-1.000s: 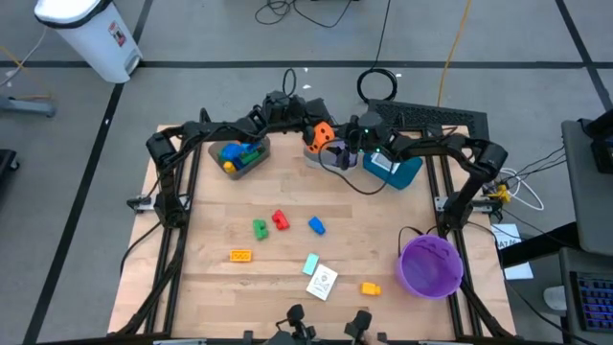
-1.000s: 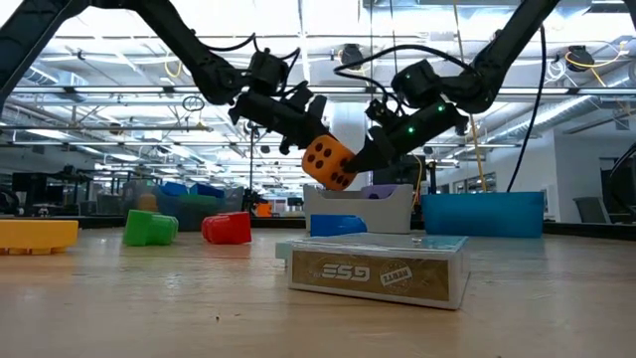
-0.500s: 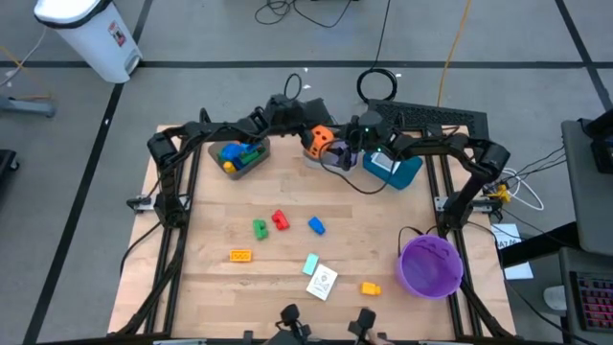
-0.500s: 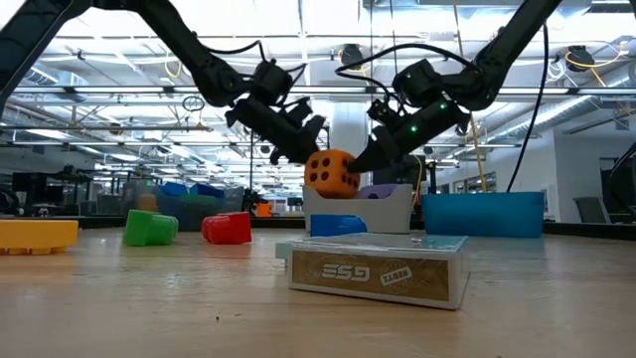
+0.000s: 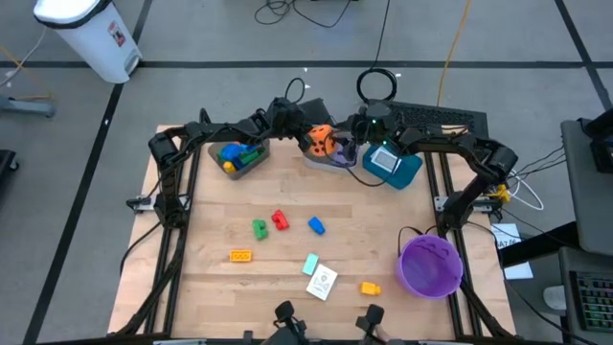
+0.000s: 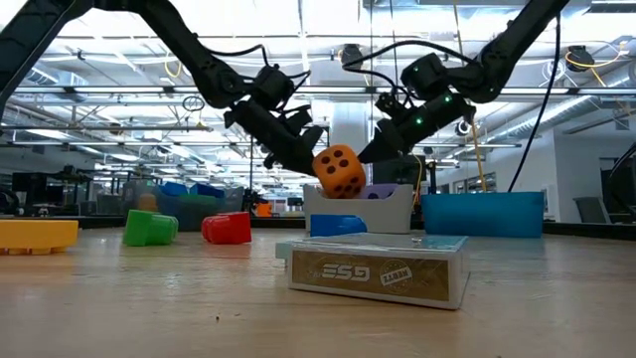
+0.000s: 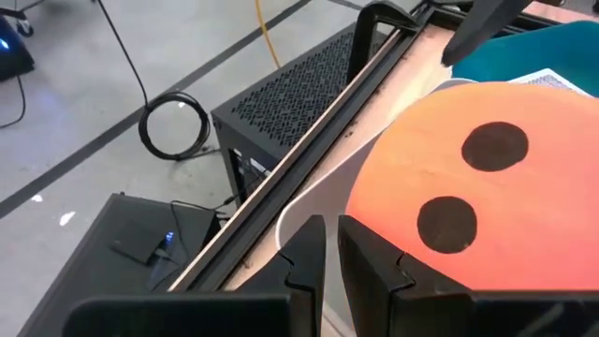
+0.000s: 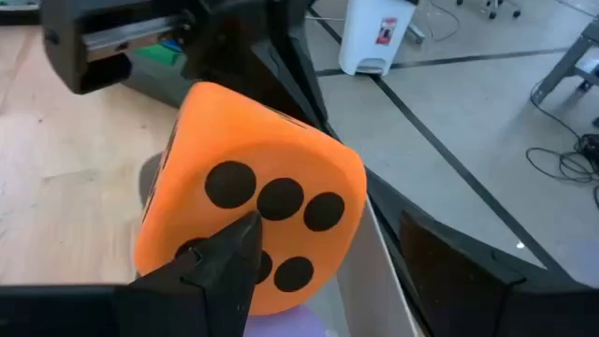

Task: Pick & Place Toys
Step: Put the orange dice into the gray bin

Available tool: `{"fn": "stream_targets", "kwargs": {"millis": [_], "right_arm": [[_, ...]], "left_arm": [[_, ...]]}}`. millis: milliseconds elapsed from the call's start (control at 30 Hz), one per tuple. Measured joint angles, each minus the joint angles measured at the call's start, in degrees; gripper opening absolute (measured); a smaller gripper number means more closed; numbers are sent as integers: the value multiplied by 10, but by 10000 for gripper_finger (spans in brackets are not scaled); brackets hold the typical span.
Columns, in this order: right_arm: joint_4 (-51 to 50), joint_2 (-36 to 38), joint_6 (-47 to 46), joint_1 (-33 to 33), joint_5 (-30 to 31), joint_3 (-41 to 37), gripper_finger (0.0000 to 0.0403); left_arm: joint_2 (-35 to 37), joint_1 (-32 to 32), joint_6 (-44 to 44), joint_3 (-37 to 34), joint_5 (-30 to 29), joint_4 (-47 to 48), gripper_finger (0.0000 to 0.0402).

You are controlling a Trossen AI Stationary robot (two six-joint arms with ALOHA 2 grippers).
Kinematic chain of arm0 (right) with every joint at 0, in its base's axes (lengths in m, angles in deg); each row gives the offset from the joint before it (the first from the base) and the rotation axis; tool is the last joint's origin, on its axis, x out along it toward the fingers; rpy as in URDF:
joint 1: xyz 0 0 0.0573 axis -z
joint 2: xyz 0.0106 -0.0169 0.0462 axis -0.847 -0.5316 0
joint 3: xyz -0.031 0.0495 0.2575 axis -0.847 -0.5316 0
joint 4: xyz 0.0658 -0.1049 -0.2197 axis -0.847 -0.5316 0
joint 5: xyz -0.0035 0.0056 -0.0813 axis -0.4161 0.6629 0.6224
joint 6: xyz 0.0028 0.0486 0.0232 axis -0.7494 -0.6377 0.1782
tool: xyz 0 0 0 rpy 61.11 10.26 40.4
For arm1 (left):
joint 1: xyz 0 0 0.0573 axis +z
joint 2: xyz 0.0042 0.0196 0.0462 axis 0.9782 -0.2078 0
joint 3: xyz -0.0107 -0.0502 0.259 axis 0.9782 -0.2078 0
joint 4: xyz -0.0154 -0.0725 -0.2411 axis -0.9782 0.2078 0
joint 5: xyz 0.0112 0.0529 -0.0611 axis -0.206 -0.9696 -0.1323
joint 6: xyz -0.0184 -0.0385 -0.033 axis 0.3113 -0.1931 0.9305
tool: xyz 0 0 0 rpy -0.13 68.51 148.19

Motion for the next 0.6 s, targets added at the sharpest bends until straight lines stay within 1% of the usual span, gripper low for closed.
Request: {"fn": "stream_targets", "kwargs": {"millis": [367, 600], "right_arm": [[-18, -2, 2, 1, -4, -1, 242], [-19, -3, 4, 0, -4, -2, 242]], "left_arm": [[4, 13, -10, 2, 4, -20, 42], [31, 14, -20, 3, -1, -27, 42]]}}
